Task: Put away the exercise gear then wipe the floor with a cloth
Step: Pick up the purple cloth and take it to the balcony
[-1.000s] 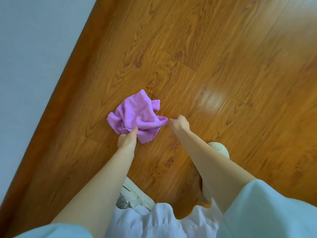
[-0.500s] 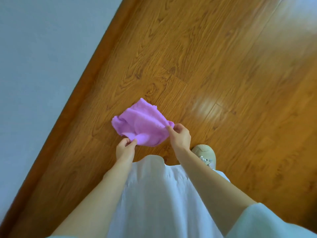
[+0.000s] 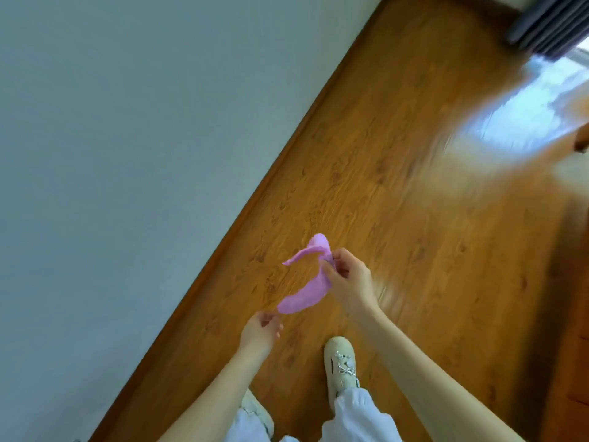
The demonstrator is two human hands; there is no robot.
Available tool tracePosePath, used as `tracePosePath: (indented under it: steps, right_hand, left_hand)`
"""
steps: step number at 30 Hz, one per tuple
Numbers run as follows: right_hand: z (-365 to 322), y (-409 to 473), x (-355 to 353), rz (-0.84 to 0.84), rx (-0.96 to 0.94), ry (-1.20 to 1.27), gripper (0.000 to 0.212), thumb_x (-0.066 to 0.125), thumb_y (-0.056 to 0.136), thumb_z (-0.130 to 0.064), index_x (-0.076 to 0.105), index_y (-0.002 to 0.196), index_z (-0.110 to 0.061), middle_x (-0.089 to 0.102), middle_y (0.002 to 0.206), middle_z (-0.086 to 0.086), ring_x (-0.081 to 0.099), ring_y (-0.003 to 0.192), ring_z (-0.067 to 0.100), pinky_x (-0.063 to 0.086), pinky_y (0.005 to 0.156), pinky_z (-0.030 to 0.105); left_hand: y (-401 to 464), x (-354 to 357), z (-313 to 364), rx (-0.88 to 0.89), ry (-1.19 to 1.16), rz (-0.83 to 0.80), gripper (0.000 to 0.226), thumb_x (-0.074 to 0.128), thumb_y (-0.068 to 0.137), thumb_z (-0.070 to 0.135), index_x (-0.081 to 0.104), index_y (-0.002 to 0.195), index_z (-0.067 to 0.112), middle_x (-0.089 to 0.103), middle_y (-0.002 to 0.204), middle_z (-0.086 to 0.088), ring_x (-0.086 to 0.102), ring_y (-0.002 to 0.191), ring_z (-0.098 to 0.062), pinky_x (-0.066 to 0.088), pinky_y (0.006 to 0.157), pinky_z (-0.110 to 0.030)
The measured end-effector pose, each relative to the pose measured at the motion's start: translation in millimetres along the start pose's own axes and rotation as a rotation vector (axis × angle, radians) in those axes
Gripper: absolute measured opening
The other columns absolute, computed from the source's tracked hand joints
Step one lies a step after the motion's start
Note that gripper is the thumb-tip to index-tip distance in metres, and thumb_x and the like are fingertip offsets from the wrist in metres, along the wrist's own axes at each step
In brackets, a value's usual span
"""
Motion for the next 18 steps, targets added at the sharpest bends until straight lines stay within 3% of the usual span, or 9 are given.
tracePosePath:
  steps: [4, 8, 13, 18]
  right_hand:
    - [-122, -39, -78, -0.005, -0.176, -0.136, 0.027, 0.062, 0.086, -0.012, 0.051, 0.066, -0.025, 0.043, 0.052, -0.012, 0.04, 0.049, 0.001, 0.031, 0.048, 0.013]
    - [-226, -72, -162, 0.114, -0.31, -0.269, 0.016, 0.064, 0.084, -0.013, 0.057, 0.075, -0.024, 0.05, 0.057, -0.014, 0.045, 0.052, 0.001, 0.035, 0.052, 0.013]
    - [-314, -117, -253, 0.272, -0.433, -0.332, 0.009, 0.061, 0.081, -0.011, 0.067, 0.084, -0.017, 0.064, 0.069, -0.006, 0.055, 0.064, 0.01, 0.043, 0.058, 0.019]
    - [-352, -139, -335, 0.39, -0.531, -0.421, 0.01, 0.062, 0.082, -0.011, 0.07, 0.087, -0.017, 0.065, 0.075, -0.007, 0.059, 0.07, 0.007, 0.042, 0.061, 0.01]
  left_hand:
    - [-89, -29, 150, 0.394, 0.196, 0.058, 0.013, 0.048, 0.094, 0.016, 0.058, 0.103, 0.017, 0.059, 0.098, 0.003, 0.056, 0.093, -0.015, 0.042, 0.081, -0.024]
    - [-186, -50, 285, 0.727, 0.273, 0.044, 0.015, 0.048, 0.093, 0.008, 0.06, 0.095, 0.017, 0.062, 0.092, 0.003, 0.059, 0.089, -0.014, 0.049, 0.083, -0.026]
    - [-293, -37, 382, 0.935, 0.309, -0.066, 0.02, 0.044, 0.095, 0.006, 0.057, 0.092, 0.021, 0.065, 0.089, 0.001, 0.063, 0.085, -0.013, 0.047, 0.067, -0.01]
    - [-358, 2, 440, 1.094, 0.313, -0.158, 0.021, 0.046, 0.095, 0.006, 0.059, 0.092, 0.022, 0.067, 0.088, 0.004, 0.065, 0.083, -0.012, 0.048, 0.067, -0.007]
Point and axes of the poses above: each hand's wrist, its own y-axis towards the middle knuckle, its own x-axis out of the palm, z = x × y, the point moved 8 cm from there along y, towards the middle knuckle
